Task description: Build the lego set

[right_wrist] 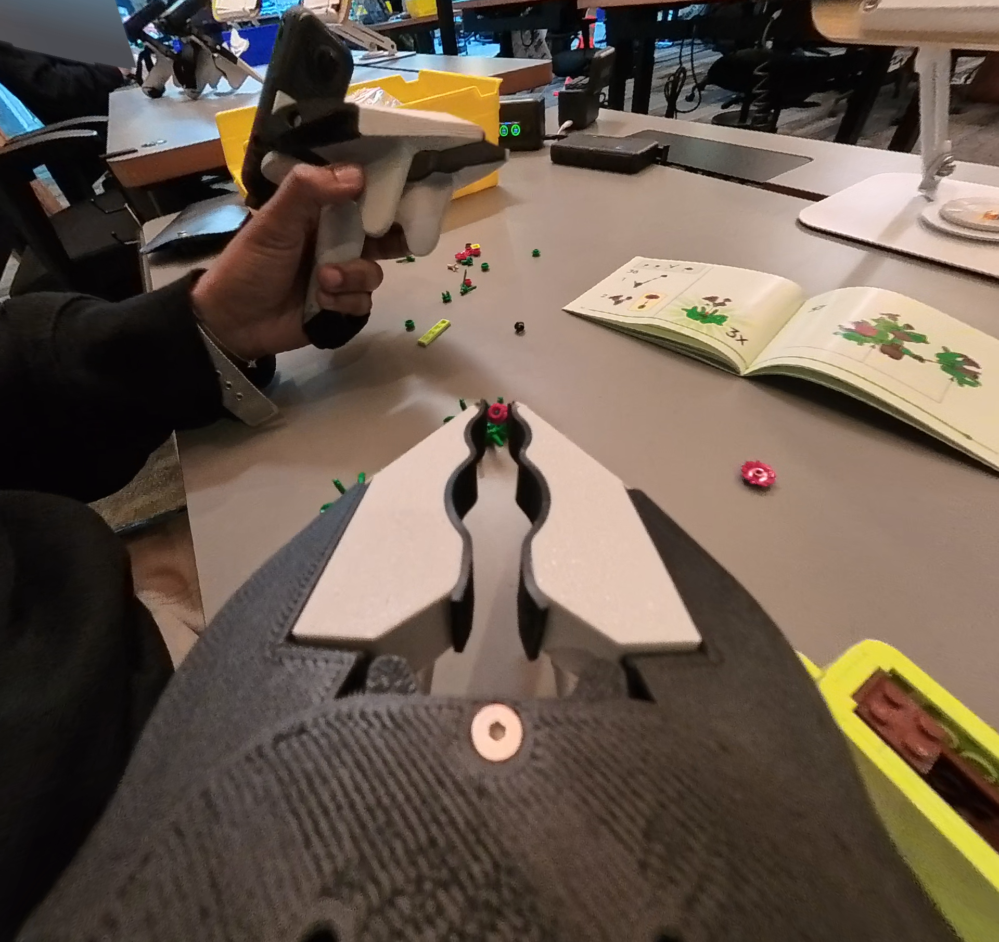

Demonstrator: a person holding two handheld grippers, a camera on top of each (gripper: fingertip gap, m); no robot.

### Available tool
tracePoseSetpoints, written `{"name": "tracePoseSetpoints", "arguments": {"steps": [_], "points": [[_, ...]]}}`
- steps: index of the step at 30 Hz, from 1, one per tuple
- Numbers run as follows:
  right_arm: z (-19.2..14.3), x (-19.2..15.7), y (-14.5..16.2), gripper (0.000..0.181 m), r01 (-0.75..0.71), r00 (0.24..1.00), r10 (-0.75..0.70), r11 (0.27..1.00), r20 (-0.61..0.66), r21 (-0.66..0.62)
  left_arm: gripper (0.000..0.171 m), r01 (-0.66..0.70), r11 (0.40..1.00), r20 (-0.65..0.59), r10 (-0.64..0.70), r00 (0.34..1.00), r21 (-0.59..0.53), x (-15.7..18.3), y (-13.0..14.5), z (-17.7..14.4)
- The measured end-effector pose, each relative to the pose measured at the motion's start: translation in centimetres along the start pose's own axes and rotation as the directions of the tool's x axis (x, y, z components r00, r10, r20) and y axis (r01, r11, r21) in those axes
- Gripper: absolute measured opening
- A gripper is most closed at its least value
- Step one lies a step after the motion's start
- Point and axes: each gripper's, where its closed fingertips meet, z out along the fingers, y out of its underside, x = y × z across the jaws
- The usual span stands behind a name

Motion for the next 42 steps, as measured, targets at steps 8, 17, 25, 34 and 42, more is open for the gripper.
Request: {"name": "tracePoseSetpoints", "arguments": {"steps": [8, 17, 25, 34, 42], "points": [[-0.4, 0.1, -0.6, 0.005, -0.022, 1.000, 0.021, 0.999, 0.016, 0.049, 0.017, -0.178, 0.965, 0.103, 0.201, 0.974, -0.192, -0.5, 3.1, 1.6], [-0.8, 0.0, -1.3, 0.005, -0.040, 0.998, 0.036, 0.994, 0.041, 0.099, 0.016, -0.153, 0.966, 0.079, 0.173, 0.982, -0.210, -0.3, 4.0, 2.2], [-0.8, 0.0, -1.7, 0.004, -0.043, 0.998, 0.037, 0.992, 0.050, 0.117, 0.015, -0.136, 0.964, 0.070, 0.155, 0.985, -0.227, -0.4, 4.5, 2.3], [-0.6, 0.0, -1.8, 0.005, -0.044, 0.998, 0.039, 0.991, 0.046, 0.124, 0.015, -0.133, 0.957, 0.055, 0.152, 0.987, -0.257, -0.2, 5.3, 2.7], [-0.5, -0.2, -1.8, 0.005, -0.042, 0.998, 0.036, 0.991, 0.049, 0.125, 0.015, -0.124, 0.957, 0.048, 0.141, 0.989, -0.261, -0.2, 5.4, 2.7]]}}
